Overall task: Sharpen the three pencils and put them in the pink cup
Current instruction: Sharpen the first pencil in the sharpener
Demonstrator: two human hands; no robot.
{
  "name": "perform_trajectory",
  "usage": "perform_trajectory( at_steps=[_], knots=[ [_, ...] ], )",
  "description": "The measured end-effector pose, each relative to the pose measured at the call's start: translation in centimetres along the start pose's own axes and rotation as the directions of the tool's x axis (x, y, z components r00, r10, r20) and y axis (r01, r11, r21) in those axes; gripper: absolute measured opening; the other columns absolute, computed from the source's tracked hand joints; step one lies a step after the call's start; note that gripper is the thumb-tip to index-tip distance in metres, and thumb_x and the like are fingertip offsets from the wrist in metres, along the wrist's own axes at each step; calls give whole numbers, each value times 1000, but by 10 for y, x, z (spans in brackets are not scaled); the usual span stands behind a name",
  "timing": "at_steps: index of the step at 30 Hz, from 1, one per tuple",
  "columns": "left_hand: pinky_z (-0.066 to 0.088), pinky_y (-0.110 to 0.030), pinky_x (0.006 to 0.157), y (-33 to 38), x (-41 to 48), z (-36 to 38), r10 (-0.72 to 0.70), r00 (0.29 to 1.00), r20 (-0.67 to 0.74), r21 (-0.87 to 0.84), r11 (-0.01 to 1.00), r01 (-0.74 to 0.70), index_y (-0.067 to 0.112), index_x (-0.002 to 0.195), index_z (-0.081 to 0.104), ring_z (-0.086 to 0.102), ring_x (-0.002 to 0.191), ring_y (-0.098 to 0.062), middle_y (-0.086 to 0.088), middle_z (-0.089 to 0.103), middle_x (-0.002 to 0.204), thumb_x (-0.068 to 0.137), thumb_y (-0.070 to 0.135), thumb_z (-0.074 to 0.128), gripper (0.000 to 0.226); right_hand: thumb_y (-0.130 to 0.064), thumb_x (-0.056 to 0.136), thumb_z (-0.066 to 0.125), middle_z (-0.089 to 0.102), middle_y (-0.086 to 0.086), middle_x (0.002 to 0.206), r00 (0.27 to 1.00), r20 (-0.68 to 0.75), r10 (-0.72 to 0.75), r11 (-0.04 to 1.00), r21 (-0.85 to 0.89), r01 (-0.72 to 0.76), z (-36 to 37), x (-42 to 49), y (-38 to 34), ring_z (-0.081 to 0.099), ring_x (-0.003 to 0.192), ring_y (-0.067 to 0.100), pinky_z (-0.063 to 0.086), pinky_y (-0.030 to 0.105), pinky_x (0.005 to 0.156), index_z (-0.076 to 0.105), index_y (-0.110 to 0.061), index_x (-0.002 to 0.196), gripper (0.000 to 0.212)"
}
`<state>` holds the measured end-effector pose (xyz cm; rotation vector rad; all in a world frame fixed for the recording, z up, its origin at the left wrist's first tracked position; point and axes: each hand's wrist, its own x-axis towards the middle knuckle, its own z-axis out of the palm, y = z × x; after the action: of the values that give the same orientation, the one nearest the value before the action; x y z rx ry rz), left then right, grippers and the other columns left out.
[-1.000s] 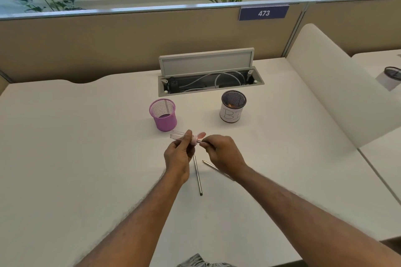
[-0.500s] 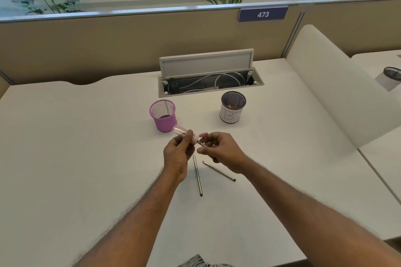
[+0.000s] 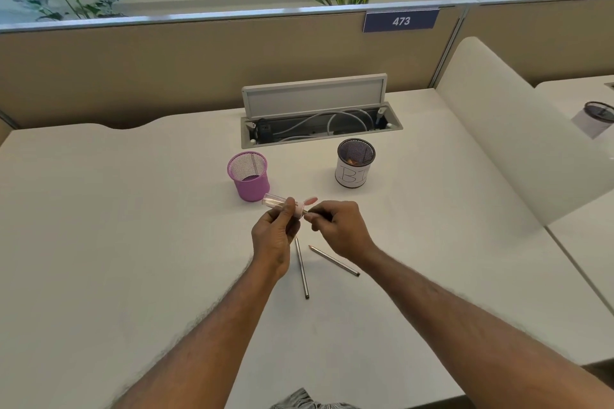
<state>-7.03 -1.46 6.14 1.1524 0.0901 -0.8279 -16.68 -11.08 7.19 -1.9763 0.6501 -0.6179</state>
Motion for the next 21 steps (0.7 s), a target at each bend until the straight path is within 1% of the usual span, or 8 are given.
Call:
perform_trajectory(
  at_steps=[3, 6, 9, 13, 15, 17, 19, 21],
  knots=[
    [53, -30, 81, 1, 0, -1, 14, 999, 50, -1, 1000, -14, 11, 88, 70, 67, 90, -19, -5, 74, 86, 89, 18, 66, 8, -12, 86, 69, 65, 8, 58, 979, 125, 161, 979, 103, -174, -6, 5, -4, 46, 48, 9, 38, 22, 50, 73, -4, 73, 16],
    [55, -26, 76, 3, 0, -3, 26, 992, 126, 5, 1000, -26, 10, 88, 70, 68, 86, -17, -5, 74, 86, 89, 17, 65, 9, -10, 91, 64, 58, 7, 57, 889, 330, 316, 840, 339, -424, -14, 8, -5, 36, 40, 8, 26, 18, 40, 69, -1, 79, 16],
    [56, -26, 75, 4, 2, -6, 27, 986, 166, 2, 1000, -27, 10, 88, 71, 69, 85, -16, -6, 74, 87, 85, 20, 67, 11, -14, 94, 60, 58, 4, 59, 806, 467, 363, 757, 356, -548, -19, 12, -4, 31, 41, 7, 18, 20, 43, 68, -1, 82, 19],
    [57, -28, 75, 3, 4, -6, 17, 992, 128, -2, 1000, -16, 7, 90, 70, 69, 86, -19, -9, 73, 88, 89, 16, 65, 10, -10, 84, 72, 60, 8, 64, 826, 454, 334, 817, 298, -494, -20, 14, -5, 40, 48, 11, 29, 21, 43, 70, 3, 87, 13],
    [57, -27, 73, 2, 3, -5, 13, 995, 101, -14, 1000, -12, 7, 90, 70, 68, 84, -18, -8, 73, 85, 90, 15, 64, 10, -4, 76, 78, 57, 6, 61, 883, 353, 309, 872, 266, -412, -16, 12, -3, 47, 49, 16, 39, 24, 43, 68, 3, 90, 18],
    [56, -27, 73, 2, 2, -5, 13, 997, 79, -22, 1000, -12, 9, 89, 70, 69, 83, -17, -6, 74, 84, 89, 15, 65, 8, -4, 73, 81, 61, 5, 61, 945, 205, 255, 933, 206, -296, -12, 9, 0, 52, 50, 19, 45, 27, 46, 67, -3, 82, 16],
    [56, -28, 74, 2, 1, -4, 11, 998, 56, -29, 1000, -9, 10, 89, 70, 70, 85, -17, -5, 75, 84, 89, 16, 65, 8, -10, 74, 82, 62, -8, 58, 983, 87, 163, 980, 101, -172, -6, 6, 3, 53, 50, 9, 45, 23, 50, 68, -17, 73, 15],
    [57, -27, 73, 1, 0, -4, 6, 999, 40, -41, 999, -5, 9, 89, 70, 70, 83, -17, -5, 75, 83, 89, 16, 65, 8, -13, 75, 81, 60, -14, 55, 995, 26, 99, 993, 58, -100, -3, 4, 5, 50, 50, 4, 42, 21, 52, 71, -20, 71, 13]
  ],
)
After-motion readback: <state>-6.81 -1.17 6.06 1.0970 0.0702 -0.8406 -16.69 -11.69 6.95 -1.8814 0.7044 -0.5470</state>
